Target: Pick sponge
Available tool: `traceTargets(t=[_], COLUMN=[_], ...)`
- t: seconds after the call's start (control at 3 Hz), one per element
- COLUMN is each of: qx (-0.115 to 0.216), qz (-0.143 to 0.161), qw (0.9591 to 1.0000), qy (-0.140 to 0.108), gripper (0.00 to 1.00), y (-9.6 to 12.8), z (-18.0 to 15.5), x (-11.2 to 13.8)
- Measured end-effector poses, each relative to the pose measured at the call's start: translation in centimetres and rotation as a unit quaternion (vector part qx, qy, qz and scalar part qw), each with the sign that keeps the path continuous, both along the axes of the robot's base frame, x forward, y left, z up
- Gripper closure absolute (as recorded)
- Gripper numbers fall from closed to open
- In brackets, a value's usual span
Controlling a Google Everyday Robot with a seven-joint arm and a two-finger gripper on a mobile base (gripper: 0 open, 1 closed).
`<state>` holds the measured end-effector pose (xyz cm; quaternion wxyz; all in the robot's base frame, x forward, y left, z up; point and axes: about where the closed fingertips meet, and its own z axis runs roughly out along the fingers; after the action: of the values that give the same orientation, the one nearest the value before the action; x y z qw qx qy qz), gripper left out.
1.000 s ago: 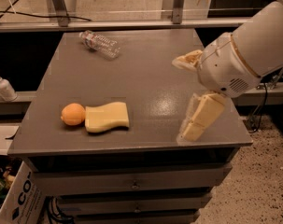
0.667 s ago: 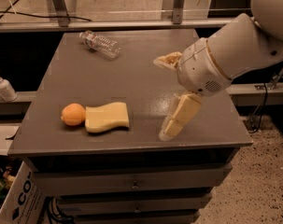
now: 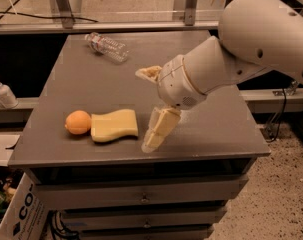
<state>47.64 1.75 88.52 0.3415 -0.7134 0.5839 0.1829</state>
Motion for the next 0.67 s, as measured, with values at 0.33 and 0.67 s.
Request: traceTargets(t=[0.33,0.67], qx=[0.002,-0.001], qz=[0.007,0.007], qw=[0.9999,0.9997], qy=[0.01,0.025], gripper=[0.0,0.0], y=[2.2,3.8], z=[-2.1,-3.8], x=[0.3,0.3])
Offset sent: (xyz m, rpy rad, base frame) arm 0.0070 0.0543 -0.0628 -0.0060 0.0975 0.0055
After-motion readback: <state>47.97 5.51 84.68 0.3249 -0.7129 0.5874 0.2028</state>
